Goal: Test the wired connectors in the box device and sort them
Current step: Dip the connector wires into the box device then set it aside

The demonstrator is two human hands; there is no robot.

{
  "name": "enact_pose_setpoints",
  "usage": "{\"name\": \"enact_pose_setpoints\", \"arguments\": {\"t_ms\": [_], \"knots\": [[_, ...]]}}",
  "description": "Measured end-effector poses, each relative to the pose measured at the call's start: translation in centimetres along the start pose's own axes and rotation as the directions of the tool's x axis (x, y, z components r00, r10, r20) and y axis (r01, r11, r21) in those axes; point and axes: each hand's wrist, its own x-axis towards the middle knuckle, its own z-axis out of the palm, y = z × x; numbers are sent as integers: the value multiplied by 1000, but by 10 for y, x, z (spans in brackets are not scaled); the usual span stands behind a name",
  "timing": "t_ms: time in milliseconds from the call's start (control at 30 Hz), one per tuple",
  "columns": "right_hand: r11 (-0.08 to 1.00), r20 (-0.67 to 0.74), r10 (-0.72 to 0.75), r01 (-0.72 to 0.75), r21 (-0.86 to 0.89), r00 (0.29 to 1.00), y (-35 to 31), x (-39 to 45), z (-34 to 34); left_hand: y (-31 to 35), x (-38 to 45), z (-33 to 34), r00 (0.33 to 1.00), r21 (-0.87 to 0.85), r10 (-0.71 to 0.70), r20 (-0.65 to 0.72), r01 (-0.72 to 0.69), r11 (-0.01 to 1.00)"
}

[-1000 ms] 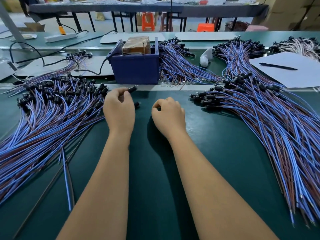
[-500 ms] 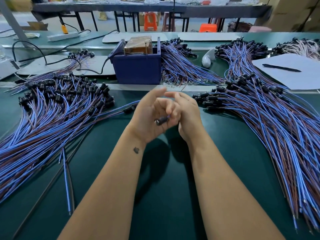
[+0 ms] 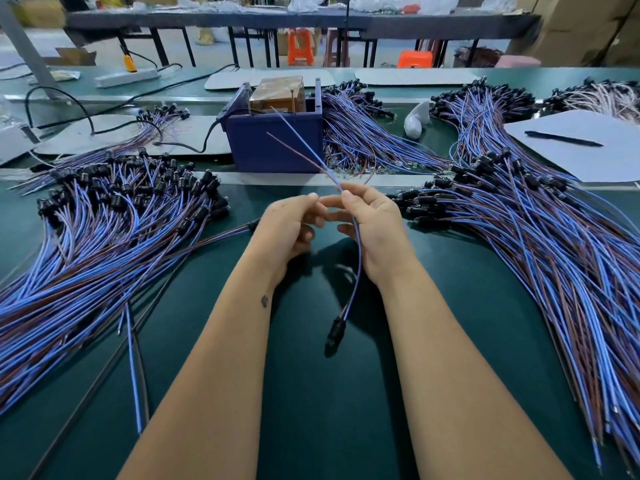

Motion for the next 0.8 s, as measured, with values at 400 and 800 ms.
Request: {"name": "enact_pose_setpoints", "arguments": {"t_ms": [400, 800], "knots": [[908, 17, -108, 105, -405, 994, 9, -5, 15, -7, 3, 0, 950, 113, 243, -197, -224, 968], [955, -201, -129, 68, -288, 971, 6, -3, 10, -5, 8, -10, 924, 146, 213, -318, -174, 974]]}}
